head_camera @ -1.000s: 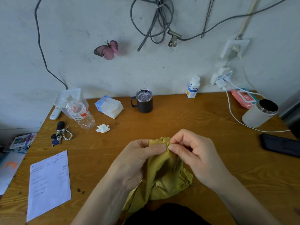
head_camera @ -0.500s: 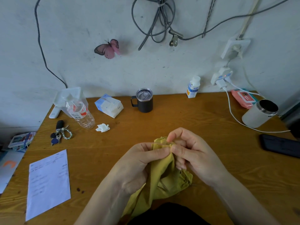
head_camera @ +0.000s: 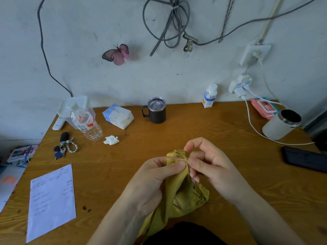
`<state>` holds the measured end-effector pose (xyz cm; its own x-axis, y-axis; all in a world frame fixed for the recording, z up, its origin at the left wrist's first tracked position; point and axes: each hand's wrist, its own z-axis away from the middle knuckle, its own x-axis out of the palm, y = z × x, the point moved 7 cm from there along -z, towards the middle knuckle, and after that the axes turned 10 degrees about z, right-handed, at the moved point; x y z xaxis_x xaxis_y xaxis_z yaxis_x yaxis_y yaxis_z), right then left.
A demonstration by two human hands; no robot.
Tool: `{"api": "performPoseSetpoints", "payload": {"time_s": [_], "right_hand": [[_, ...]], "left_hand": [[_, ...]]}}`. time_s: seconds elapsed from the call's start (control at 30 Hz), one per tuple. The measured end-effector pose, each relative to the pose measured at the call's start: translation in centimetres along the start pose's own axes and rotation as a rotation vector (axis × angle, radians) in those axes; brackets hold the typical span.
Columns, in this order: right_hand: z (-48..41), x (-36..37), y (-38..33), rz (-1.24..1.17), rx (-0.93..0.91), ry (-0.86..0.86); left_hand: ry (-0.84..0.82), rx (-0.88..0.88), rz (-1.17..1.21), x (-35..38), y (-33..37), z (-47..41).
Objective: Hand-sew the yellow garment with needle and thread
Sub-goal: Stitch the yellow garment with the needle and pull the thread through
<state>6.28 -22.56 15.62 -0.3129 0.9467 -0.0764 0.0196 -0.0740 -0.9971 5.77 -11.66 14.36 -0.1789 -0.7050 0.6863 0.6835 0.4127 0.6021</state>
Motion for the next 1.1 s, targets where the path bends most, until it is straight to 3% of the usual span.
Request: {"api": "performPoseSetpoints", "payload": {"time_s": [0.2,0.37,0.57,0.8,1.1], "right_hand": [[0.1,-0.7,-2.7,0.576,-0.213,0.276],[0.3,-0.1,-4.2,0.783,-0.392,0.393],[1.0,0.3,-4.3,0.751,-0.510,0.549],[0.5,0.7,-2.9,0.803,-0.463,0.555],[1.0,1.8,-3.0,0.955,-0.642,0.709]], "left_hand": [[0.222,0.030,-0.061,-1.4,1.0,0.3],[0.246,0.036,-0.090,-1.2,1.1,0.4],[0.265,0.041,-0.134,-0.9,0.8,0.3],[0.321,0.064,-0.169,-1.0,0.9,0.4],[0.480,0.214,-0.419,-1.2,1.6,0.6]]}}
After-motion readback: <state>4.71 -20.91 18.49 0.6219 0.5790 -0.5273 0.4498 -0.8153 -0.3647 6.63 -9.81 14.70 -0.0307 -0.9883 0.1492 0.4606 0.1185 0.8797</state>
